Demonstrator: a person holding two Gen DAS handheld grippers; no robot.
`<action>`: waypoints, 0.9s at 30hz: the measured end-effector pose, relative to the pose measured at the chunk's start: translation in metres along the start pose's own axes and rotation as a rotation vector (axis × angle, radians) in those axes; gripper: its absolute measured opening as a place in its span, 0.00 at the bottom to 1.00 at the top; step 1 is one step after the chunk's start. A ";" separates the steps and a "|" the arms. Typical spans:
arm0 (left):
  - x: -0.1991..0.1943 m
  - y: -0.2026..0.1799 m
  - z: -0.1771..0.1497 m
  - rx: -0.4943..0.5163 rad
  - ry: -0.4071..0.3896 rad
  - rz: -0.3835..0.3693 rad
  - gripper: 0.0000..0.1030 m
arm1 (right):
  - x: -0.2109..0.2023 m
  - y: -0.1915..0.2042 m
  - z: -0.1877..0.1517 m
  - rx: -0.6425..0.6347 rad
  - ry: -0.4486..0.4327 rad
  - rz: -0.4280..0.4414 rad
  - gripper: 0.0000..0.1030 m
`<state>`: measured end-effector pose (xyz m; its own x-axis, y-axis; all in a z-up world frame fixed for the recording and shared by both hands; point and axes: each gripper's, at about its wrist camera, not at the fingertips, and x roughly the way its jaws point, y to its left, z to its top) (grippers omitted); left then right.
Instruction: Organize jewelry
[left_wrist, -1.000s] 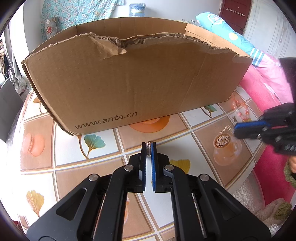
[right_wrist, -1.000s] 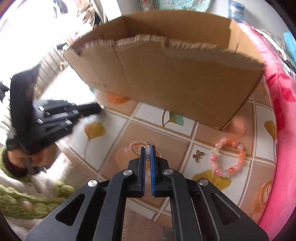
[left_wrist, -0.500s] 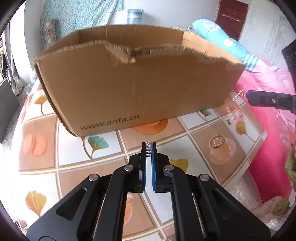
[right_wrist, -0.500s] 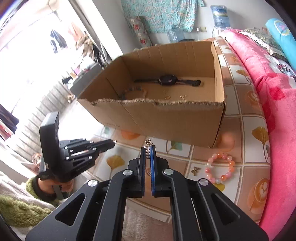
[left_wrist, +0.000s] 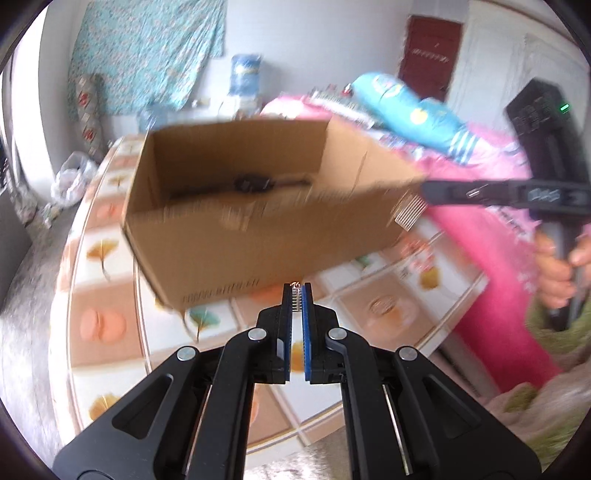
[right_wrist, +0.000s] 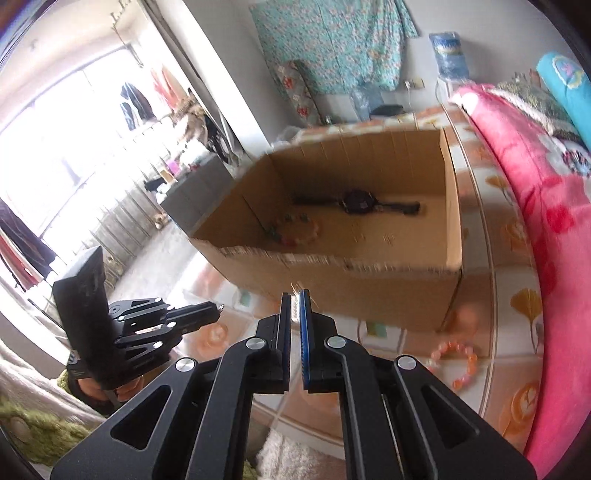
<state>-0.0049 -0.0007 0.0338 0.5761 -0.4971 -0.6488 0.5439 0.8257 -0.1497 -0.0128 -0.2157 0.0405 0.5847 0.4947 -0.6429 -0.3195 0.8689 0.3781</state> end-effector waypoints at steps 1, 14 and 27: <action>-0.008 -0.002 0.011 0.012 -0.029 -0.012 0.04 | -0.002 0.002 0.006 -0.013 -0.012 0.004 0.05; -0.009 0.015 0.080 0.017 -0.109 0.003 0.04 | 0.005 0.002 0.032 -0.110 0.003 -0.021 0.10; -0.011 0.015 0.032 -0.070 -0.033 -0.037 0.04 | 0.096 -0.022 -0.059 0.051 0.219 -0.240 0.20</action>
<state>0.0164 0.0089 0.0625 0.5768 -0.5355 -0.6169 0.5220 0.8225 -0.2259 0.0062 -0.1868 -0.0692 0.4626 0.2720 -0.8438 -0.1505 0.9621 0.2276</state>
